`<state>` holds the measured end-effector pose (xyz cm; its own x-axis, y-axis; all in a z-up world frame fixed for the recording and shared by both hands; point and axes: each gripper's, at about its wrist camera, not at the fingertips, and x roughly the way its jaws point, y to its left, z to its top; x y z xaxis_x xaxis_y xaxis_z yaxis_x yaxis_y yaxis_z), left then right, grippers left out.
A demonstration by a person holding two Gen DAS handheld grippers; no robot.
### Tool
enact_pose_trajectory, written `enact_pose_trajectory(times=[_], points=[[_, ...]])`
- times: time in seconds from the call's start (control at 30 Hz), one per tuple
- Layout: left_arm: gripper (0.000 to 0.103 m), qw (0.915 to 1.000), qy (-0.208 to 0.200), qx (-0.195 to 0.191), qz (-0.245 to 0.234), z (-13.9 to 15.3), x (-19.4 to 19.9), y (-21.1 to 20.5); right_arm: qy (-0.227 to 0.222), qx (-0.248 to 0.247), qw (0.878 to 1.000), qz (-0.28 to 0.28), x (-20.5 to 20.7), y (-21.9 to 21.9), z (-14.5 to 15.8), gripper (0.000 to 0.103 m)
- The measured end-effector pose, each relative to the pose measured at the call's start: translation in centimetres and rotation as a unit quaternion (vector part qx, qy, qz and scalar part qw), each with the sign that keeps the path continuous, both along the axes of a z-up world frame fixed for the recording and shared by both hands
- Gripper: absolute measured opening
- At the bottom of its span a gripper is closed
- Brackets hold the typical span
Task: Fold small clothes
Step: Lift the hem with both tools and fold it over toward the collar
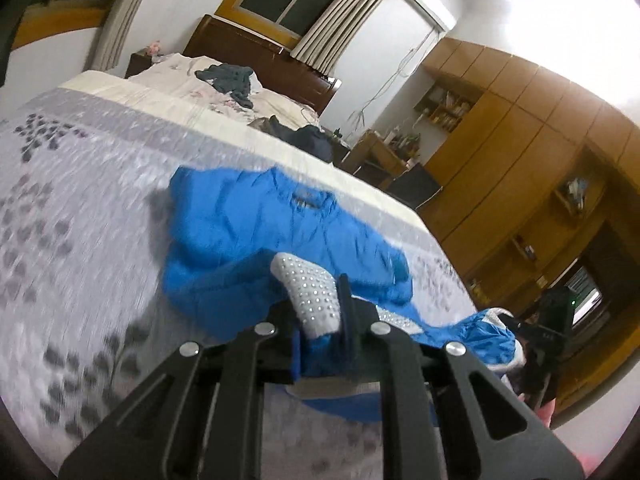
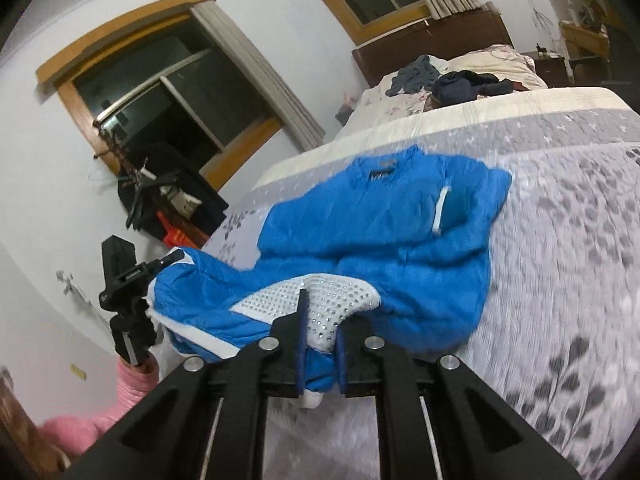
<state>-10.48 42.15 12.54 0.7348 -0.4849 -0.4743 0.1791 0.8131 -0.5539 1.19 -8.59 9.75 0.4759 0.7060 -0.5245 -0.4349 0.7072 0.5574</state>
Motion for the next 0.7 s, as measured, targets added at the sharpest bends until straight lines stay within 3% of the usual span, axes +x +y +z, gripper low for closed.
enact_pose_trajectory(times=[0.3, 0.7], points=[[0.013, 0.9994, 0.034, -0.011, -0.001, -0.3, 11.7, -0.2, 0.060, 0.020, 0.998, -0.019, 10.6, -0.1, -0.8, 0.010], [0.015, 0.9904, 0.135, -0.012, 0.025, -6.3, 24.3, -0.1, 0.160, 0.031, 0.985, -0.061, 21.3, -0.9, -6.4, 0.011]])
